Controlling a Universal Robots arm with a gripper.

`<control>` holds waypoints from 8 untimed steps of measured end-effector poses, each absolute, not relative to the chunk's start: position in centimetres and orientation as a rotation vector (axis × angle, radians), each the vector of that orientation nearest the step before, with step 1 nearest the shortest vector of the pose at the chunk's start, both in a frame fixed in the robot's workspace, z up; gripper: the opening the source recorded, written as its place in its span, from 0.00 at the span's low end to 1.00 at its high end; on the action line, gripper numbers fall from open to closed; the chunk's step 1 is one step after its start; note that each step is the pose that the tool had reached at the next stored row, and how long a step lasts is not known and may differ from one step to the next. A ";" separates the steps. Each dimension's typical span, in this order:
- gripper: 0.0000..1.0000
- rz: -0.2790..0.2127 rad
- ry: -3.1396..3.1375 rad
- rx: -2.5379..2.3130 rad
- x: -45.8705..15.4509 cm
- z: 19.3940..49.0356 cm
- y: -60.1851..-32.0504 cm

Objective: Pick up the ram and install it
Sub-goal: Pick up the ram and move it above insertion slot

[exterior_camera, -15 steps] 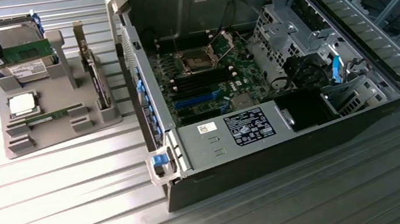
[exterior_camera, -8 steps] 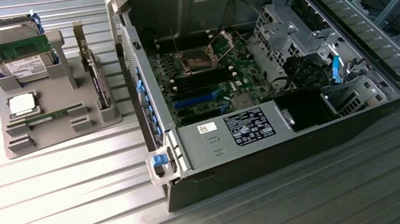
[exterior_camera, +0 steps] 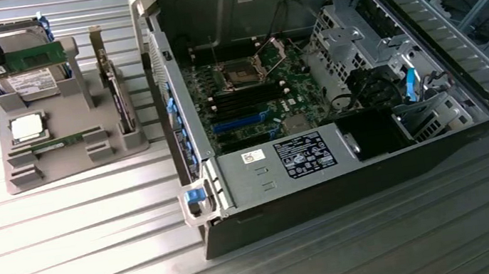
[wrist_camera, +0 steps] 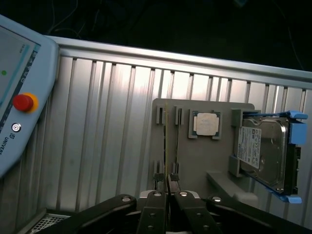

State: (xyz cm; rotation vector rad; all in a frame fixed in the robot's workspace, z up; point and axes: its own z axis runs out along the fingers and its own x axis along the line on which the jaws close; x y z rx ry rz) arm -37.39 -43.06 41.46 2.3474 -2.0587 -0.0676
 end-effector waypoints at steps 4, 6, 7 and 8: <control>0.13 -0.068 -2.059 2.347 -36.8 41.5 -43.1; 0.13 -0.068 -2.059 2.347 -36.6 41.5 -43.1; 0.13 -0.068 -2.059 2.347 -36.4 41.5 -43.1; 0.13 -0.068 -2.059 2.347 -36.3 41.5 -43.1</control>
